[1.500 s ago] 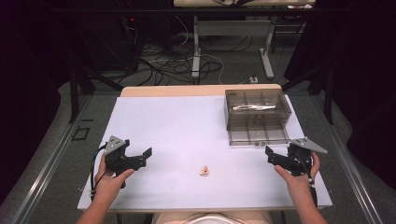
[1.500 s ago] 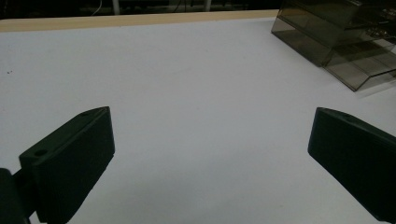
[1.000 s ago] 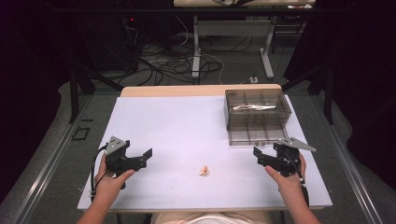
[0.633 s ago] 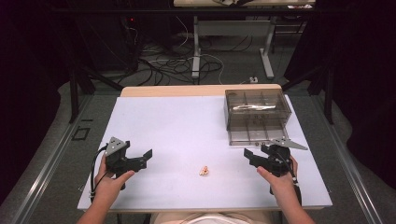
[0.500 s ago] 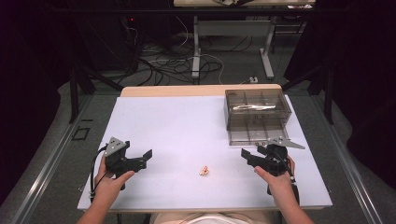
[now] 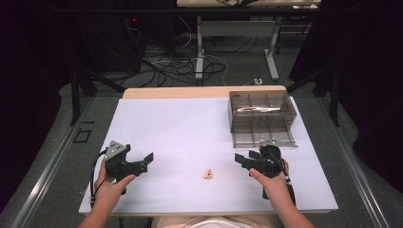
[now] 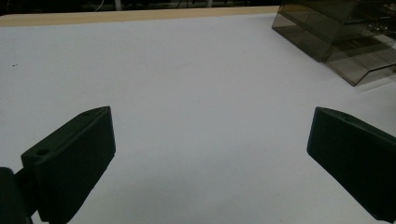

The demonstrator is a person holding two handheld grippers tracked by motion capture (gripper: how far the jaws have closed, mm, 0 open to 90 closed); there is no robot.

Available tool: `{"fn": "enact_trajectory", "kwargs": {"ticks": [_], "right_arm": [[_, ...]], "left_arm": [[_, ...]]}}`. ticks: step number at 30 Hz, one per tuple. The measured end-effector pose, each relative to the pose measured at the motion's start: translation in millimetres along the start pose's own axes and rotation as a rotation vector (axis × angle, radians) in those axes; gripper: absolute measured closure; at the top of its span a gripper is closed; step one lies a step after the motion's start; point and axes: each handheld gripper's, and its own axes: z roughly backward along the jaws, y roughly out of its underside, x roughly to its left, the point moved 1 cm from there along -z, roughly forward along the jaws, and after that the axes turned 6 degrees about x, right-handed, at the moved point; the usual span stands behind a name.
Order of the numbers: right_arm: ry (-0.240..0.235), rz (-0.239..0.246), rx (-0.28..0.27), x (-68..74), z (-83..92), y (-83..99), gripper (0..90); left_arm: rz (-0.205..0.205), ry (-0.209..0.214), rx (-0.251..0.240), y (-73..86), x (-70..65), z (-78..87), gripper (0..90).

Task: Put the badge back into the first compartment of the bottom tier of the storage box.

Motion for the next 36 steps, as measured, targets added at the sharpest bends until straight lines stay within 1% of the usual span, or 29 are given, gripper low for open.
{"fn": "enact_trajectory", "kwargs": {"ticks": [2, 5, 9, 11, 12, 13, 14, 15, 16, 17, 18, 21, 23, 24, 25, 26, 27, 29, 30, 31, 33, 34, 35, 36], "right_arm": [[-0.007, -0.02, 0.019, 3.7, -2.3, -0.2, 33.8], [-0.014, -0.027, 0.048, 7.4, -7.4, -0.2, 35.0], [-0.01, -0.053, 0.093, 14.1, -14.5, 0.7, 35.8], [-0.014, -0.057, 0.106, 16.8, -19.3, 1.4, 35.7], [-0.007, -0.058, 0.115, 18.2, -21.5, 1.6, 35.7], [-0.016, -0.071, 0.127, 20.6, -23.5, 1.8, 35.8], [-0.033, -0.071, 0.127, 21.4, -26.1, 2.0, 35.9], [-0.035, -0.083, 0.138, 23.6, -28.3, 2.3, 37.0], [-0.043, -0.083, 0.136, 24.9, -30.9, 2.5, 38.5], [-0.06, -0.096, 0.146, 26.9, -32.4, 2.7, 39.2], [-0.059, -0.1, 0.153, 28.2, -34.1, 3.1, 40.3], [-0.073, -0.105, 0.15, 30.2, -37.6, 3.9, 40.9], [-0.094, -0.13, 0.158, 32.3, -41.3, 5.0, 41.1], [-0.093, -0.134, 0.16, 31.8, -42.9, 5.3, 41.5], [-0.107, -0.147, 0.161, 31.5, -44.2, 5.8, 41.6], [-0.105, -0.166, 0.17, 32.1, -45.2, 6.5, 42.1], [-0.11, -0.174, 0.169, 32.5, -46.8, 6.8, 43.2], [-0.108, -0.17, 0.166, 31.9, -49.0, 8.2, 44.0], [-0.115, -0.172, 0.179, 31.9, -49.4, 8.7, 44.1], [-0.115, -0.168, 0.177, 31.7, -50.8, 9.5, 44.2], [-0.115, -0.176, 0.176, 32.3, -52.0, 10.5, 44.2], [-0.111, -0.176, 0.194, 32.2, -54.1, 12.1, 44.2], [-0.117, -0.175, 0.193, 32.2, -55.7, 12.9, 44.3], [-0.124, -0.181, 0.203, 32.1, -56.9, 14.1, 44.5]], "left_arm": [[0.0, 0.001, -0.002, 0.2, -0.1, 0.3, 1.1], [-0.001, 0.002, -0.001, 0.4, 0.0, 1.0, 1.2], [-0.001, 0.005, -0.001, 0.5, 0.4, 1.0, 1.2], [0.001, 0.006, 0.0, 0.5, 0.7, 0.7, 1.2], [0.001, 0.005, 0.0, 0.5, 0.8, 0.6, 1.2], [0.002, 0.005, 0.0, 0.6, 0.9, 0.6, 1.2], [0.001, 0.006, 0.0, 0.6, 0.8, 0.6, 1.2], [0.001, 0.007, 0.0, 0.6, 0.7, 0.9, 1.2], [0.001, 0.007, 0.0, 0.6, 0.7, 0.9, 1.2], [0.0, 0.006, 0.0, 0.6, 0.5, 1.1, 1.2], [-0.001, 0.007, 0.0, 0.7, 0.5, 1.1, 1.2], [-0.002, 0.006, 0.001, 0.8, 0.5, 1.0, 1.2], [-0.001, 0.007, 0.002, 0.9, 0.4, 1.0, 1.2], [-0.002, 0.006, 0.002, 0.9, 0.4, 1.0, 1.2], [-0.002, 0.006, 0.002, 0.9, 0.5, 1.1, 1.2], [-0.002, 0.007, 0.002, 0.9, 0.5, 1.1, 1.2], [-0.002, 0.007, 0.002, 0.9, 0.6, 1.1, 1.2], [-0.001, 0.007, 0.003, 1.0, 0.6, 1.0, 1.2], [-0.001, 0.007, 0.003, 1.0, 0.6, 1.0, 1.2], [-0.001, 0.007, 0.003, 1.0, 0.7, 0.9, 1.2], [-0.002, 0.006, 0.004, 1.1, 0.7, 0.8, 1.2], [-0.003, 0.006, 0.004, 1.2, 0.6, 0.6, 1.2], [-0.003, 0.005, 0.004, 1.3, 0.5, 0.6, 1.2], [-0.003, 0.005, 0.004, 1.3, 0.5, 0.6, 1.2]]}}
